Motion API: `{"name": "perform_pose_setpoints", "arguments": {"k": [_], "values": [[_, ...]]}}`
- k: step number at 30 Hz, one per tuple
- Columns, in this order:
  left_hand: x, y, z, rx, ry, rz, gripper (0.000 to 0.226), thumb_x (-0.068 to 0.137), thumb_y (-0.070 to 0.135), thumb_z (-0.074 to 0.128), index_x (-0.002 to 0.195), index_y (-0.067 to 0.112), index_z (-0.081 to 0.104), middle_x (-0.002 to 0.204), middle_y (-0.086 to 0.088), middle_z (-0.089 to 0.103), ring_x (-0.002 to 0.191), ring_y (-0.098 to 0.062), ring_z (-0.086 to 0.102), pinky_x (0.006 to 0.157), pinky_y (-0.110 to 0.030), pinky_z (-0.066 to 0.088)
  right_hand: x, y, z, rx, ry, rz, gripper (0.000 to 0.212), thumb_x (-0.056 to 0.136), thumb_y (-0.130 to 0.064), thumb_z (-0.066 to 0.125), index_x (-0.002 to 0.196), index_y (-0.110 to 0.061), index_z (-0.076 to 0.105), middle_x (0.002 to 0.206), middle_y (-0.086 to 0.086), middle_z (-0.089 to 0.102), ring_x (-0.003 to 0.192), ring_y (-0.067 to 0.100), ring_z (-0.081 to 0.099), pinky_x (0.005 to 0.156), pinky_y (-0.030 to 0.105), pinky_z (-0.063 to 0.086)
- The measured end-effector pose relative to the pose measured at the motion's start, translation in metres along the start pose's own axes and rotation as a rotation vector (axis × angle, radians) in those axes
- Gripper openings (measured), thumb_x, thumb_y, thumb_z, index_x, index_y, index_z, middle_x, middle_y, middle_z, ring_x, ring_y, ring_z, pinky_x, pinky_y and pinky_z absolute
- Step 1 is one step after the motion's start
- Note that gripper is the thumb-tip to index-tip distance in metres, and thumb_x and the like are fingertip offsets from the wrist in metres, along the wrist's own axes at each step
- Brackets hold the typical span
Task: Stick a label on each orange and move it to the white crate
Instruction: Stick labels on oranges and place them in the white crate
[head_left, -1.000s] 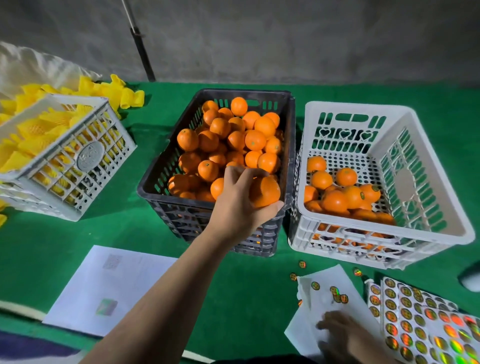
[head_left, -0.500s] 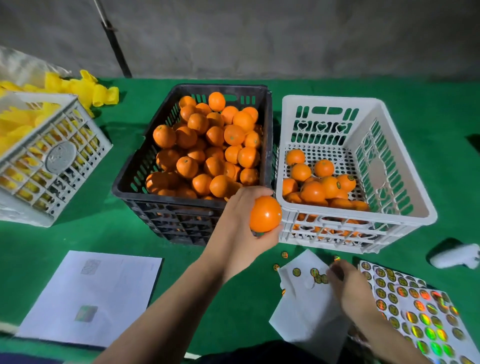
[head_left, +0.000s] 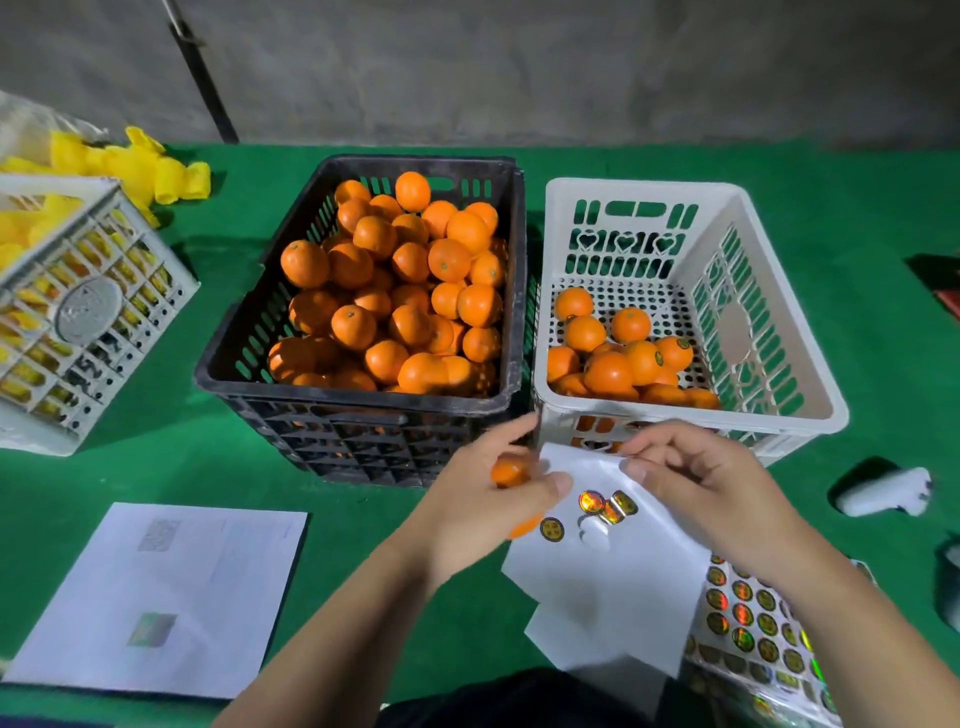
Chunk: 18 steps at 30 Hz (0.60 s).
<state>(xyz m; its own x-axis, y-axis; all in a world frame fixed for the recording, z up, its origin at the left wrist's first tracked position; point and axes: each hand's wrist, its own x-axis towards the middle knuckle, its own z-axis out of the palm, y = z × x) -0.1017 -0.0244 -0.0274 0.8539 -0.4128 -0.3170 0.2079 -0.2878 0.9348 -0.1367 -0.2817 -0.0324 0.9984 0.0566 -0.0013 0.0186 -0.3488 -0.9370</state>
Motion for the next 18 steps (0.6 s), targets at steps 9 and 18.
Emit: {"name": "perform_pose_setpoints", "arguments": {"k": [9, 18], "values": [[0.002, -0.003, 0.005, -0.400, 0.139, -0.281, 0.019, 0.091, 0.044, 0.079, 0.097, 0.025, 0.078, 0.106, -0.015, 0.078, 0.094, -0.039, 0.078, 0.082, -0.048, 0.064, -0.007, -0.013, 0.013, -0.830, 0.375, -0.439, 0.016, 0.099, -0.030, 0.072, 0.111, -0.022, 0.079, 0.129, 0.007, 0.062, 0.113, 0.038, 0.053, 0.101, 0.043, 0.038], [-0.006, 0.005, 0.012, -0.801, 0.199, -0.381, 0.040, 0.093, 0.035, 0.078, 0.124, 0.013, 0.068, 0.095, -0.020, 0.077, 0.076, -0.029, 0.077, 0.069, -0.036, 0.063, -0.034, -0.013, 0.039, -0.961, 0.577, -0.290, 0.055, 0.085, -0.070, 0.071, 0.124, -0.032, 0.075, 0.148, 0.019, 0.042, 0.130, 0.040, 0.030, 0.104, 0.048, 0.030]]}}
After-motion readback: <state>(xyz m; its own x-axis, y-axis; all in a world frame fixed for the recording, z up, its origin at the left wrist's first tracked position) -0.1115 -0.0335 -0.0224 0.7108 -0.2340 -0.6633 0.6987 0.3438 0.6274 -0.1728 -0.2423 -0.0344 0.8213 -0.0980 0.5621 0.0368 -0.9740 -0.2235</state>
